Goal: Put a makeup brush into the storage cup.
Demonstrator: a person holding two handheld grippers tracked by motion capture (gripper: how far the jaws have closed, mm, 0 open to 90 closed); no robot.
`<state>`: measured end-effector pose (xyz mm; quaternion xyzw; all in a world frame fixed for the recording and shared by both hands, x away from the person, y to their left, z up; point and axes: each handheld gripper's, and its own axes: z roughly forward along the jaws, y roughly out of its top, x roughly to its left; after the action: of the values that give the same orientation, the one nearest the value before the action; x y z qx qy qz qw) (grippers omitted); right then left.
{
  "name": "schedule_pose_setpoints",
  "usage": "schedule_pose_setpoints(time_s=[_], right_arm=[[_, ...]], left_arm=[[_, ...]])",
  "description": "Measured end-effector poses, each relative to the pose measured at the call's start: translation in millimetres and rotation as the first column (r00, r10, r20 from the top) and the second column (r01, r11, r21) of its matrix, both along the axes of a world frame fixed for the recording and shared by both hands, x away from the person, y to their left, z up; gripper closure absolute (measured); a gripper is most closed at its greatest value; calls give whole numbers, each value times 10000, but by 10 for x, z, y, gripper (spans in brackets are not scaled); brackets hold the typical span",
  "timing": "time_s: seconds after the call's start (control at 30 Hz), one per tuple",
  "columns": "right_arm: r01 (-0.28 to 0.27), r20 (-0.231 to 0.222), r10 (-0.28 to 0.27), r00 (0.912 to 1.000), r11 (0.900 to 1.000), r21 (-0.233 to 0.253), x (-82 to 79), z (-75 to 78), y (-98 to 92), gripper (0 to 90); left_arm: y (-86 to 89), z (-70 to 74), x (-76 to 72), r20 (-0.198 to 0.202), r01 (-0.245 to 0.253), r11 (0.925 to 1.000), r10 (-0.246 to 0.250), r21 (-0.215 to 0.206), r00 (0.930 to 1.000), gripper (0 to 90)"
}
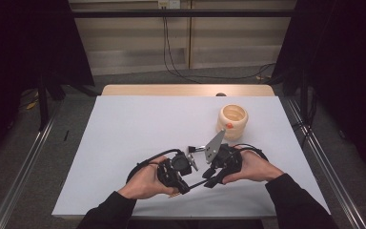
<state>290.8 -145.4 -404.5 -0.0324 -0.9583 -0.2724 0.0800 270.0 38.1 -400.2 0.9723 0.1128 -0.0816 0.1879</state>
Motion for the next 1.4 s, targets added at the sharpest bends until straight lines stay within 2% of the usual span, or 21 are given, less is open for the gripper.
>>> schedule_pose_setpoints(time_s=[0.07,0.1,0.13,0.17,0.27,0.3,0.33,0.4,0.43,0.6,0.67,0.73,0.8,0.9,0.97,1.07,1.17,1.2,1.27,1.37,1.4], right_arm=[[-19,26,19,10000,9998,-189,-32,2,15,654],[-136,34,136,9999,9999,15,-34,-13,30,661],[-284,139,284,9995,9996,7,-37,-22,46,675],[-307,75,307,9995,9995,-26,-45,-25,51,685],[-514,42,513,9987,9986,133,-51,-36,64,739],[-487,43,487,9988,9987,151,-54,-37,65,756],[-527,55,526,9986,9986,83,-56,-36,65,766],[-592,90,590,9982,9981,171,-52,-43,66,785],[-631,32,631,9980,9978,205,-50,-47,65,792],[-763,-185,768,9969,9967,292,-47,-63,50,844],[-879,-288,889,9956,9956,317,-51,-70,43,850],[-924,-278,932,9953,9952,312,-52,-73,42,851],[-960,-337,972,9947,9948,336,-52,-73,38,852],[-918,-409,930,9948,9953,307,-51,-66,24,852],[-895,-381,908,9951,9955,323,-51,-62,18,853],[-827,-273,837,9961,9959,373,-50,-60,8,853],[-782,-66,786,9969,9957,506,-37,-67,2,853],[-679,-359,690,9970,9972,297,-52,-53,-7,853],[-687,-360,699,9969,9971,319,-49,-55,-7,853],[-617,-335,631,9974,9972,414,-47,-51,-8,853],[-633,-359,647,9973,9972,400,-47,-49,-8,853]], left_arm=[[1,1,14,32,406,9991,-406,136,9992,837],[-7,-10,3,-28,116,9999,-116,-110,9999,837],[-7,-6,1,-213,98,9999,-98,-26,9997,837],[1,5,23,-136,482,9987,-480,168,9988,836],[3,-16,-14,42,84,9999,-84,-144,10000,836],[2,-12,-21,-143,-14,9996,9,-299,9999,836],[4,5,-8,-320,135,9996,-142,-234,9994,836],[1,10,-3,24,531,9986,-531,-59,9986,836],[-3,4,-26,-68,188,9994,-190,-305,9998,836],[-4,-7,-44,-69,258,9988,-262,-423,9996,832],[-6,-12,-41,-61,350,9984,-353,-439,9994,830],[3,-2,-12,68,885,9957,-883,-285,9961,830],[4,-17,-32,172,635,9958,-625,-663,9979,829],[13,-5,-7,63,838,9952,-836,-497,9965,826],[12,-13,-19,-56,528,9959,-534,-737,9986,821],[21,-3,3,11,798,9934,-800,-820,9968,785],[22,7,5,-78,626,9928,-637,-1023,9979,760],[20,6,20,-38,804,9914,-813,-1033,9967,761],[20,-3,12,-74,588,9923,-599,-1089,9982,746],[18,-7,20,111,678,9917,-669,-1097,9977,680],[19,-7,7,188,398,9921,-378,-1186,9991,648]])
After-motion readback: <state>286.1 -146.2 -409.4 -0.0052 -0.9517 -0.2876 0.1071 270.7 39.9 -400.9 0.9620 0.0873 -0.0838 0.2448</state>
